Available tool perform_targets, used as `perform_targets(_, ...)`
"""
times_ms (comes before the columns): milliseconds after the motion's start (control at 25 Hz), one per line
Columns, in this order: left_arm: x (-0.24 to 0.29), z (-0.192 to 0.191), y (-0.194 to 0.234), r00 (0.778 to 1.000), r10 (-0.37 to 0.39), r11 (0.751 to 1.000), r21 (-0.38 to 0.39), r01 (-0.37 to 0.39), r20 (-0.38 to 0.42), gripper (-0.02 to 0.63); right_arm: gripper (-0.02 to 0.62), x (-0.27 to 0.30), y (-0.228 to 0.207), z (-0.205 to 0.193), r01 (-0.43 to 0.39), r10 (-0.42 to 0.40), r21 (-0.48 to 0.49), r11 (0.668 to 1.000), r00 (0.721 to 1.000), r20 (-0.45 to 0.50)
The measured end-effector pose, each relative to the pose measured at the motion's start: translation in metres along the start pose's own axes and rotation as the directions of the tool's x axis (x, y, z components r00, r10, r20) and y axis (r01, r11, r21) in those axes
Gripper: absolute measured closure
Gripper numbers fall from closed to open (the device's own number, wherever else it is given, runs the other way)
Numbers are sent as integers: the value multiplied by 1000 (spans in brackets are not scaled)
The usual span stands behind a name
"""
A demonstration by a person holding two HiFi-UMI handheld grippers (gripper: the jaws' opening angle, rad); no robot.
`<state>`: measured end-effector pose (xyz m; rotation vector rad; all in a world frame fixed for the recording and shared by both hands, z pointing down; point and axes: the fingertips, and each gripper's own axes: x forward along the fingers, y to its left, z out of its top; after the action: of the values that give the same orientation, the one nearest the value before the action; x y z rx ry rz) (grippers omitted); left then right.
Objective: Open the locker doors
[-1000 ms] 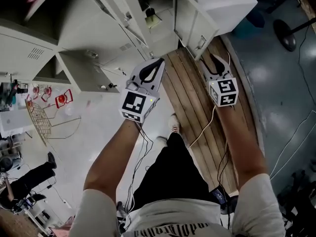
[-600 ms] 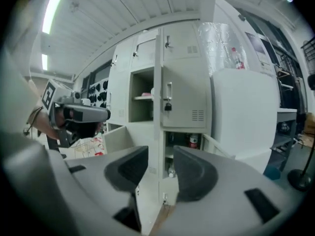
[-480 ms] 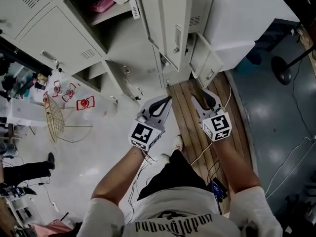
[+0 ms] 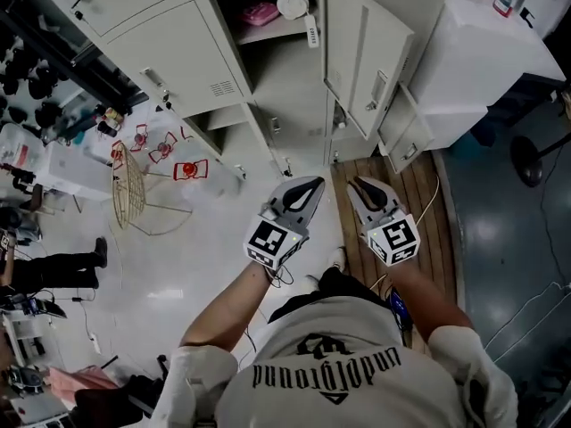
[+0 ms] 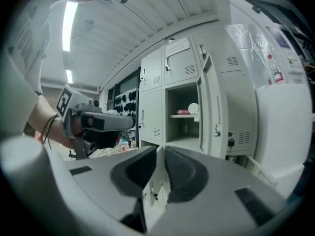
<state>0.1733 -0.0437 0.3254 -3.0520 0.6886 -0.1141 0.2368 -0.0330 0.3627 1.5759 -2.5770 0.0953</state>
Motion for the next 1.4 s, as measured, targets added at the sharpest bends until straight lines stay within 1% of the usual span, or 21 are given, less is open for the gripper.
perform_targets(160, -13, 24, 10, 999, 21, 999, 38, -22, 24, 598, 565, 6, 3, 31, -46, 47, -16, 999, 998, 39)
perform_targets(320, -22, 40, 26, 996, 78, 997, 24, -79, 38, 598, 589, 17, 3, 60, -83, 87, -60, 995, 994, 59)
perform_targets(400, -31, 39, 32, 994, 106, 994, 31, -107, 39, 598, 591, 20, 11, 66, -105, 108, -67, 992, 993, 52)
perform_targets(480, -42, 40, 35, 992, 123, 992, 13, -123, 40, 598, 591, 23, 22, 70, -141, 144, -61, 988, 988, 48)
perform_targets(600, -57, 44, 39, 991, 124, 992, 6, -125, 43, 598, 589, 29, 41, 80, -188, 191, -58, 980, 981, 46)
perform_targets(720, -78, 48, 41, 993, 110, 994, 4, -110, 40, 598, 589, 31, 65, 91, -212, 217, -76, 974, 975, 50)
perform_targets(840, -105, 55, 42, 995, 92, 996, 3, -92, 48, 598, 591, 31, 90, 99, -207, 213, -79, 975, 975, 65)
perform_targets(1080, -174, 59, 40, 997, 59, 998, 29, -60, 44, 600, 591, 28, 145, 107, -140, 147, -72, 988, 984, 103)
perform_targets(1120, -186, 60, 39, 998, 50, 998, 23, -52, 47, 600, 591, 27, 156, 108, -128, 135, -69, 989, 985, 104)
perform_targets(1240, -218, 64, 41, 997, 53, 998, -33, -52, 49, 600, 591, 24, 184, 109, -103, 110, -67, 992, 988, 105)
perform_targets(1400, -247, 59, 39, 998, 38, 999, -6, -38, 49, 600, 591, 13, 208, 109, -86, 91, -54, 995, 990, 111)
